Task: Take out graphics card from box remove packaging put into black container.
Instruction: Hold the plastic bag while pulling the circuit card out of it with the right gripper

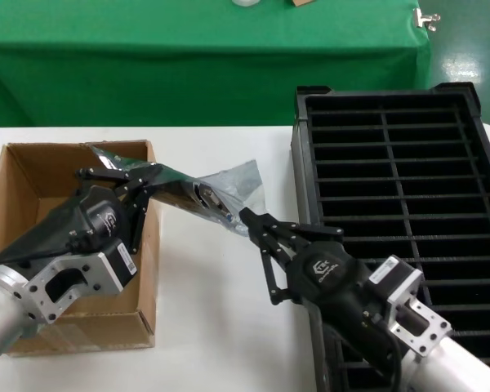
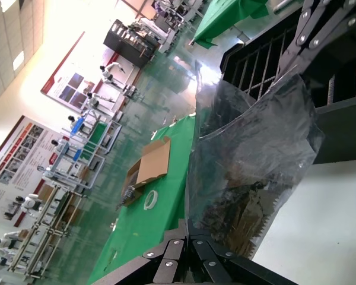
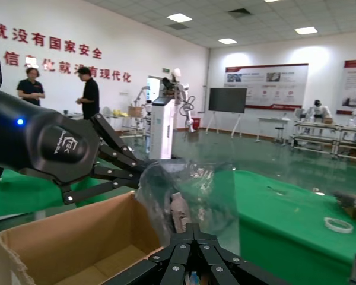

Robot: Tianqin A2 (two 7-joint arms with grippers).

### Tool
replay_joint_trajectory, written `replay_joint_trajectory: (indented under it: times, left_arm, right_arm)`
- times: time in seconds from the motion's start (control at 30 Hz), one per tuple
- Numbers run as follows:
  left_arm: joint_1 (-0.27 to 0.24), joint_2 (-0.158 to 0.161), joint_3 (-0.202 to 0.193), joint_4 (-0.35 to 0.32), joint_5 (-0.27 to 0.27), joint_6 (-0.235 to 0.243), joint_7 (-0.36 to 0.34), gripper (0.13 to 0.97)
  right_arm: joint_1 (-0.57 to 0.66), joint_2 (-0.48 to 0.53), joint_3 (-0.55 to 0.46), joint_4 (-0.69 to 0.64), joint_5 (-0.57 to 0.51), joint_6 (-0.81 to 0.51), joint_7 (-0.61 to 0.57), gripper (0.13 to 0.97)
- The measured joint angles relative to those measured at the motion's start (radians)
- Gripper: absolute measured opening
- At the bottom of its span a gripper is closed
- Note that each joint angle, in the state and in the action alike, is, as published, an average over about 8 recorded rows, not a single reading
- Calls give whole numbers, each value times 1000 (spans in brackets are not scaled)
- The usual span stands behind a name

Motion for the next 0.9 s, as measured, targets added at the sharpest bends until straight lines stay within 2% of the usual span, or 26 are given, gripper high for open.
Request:
replay_joint_trajectory:
  times: [0.53,0.9]
  left_arm:
    - [0,0,0,0,0,0,0,139]
    - [0,0,0,0,0,0,0,139]
  right_arm:
    - [145,-34,-24,-166,45,-128,-64,135]
    - [201,-70,-10,-275,76,-179,-117,134]
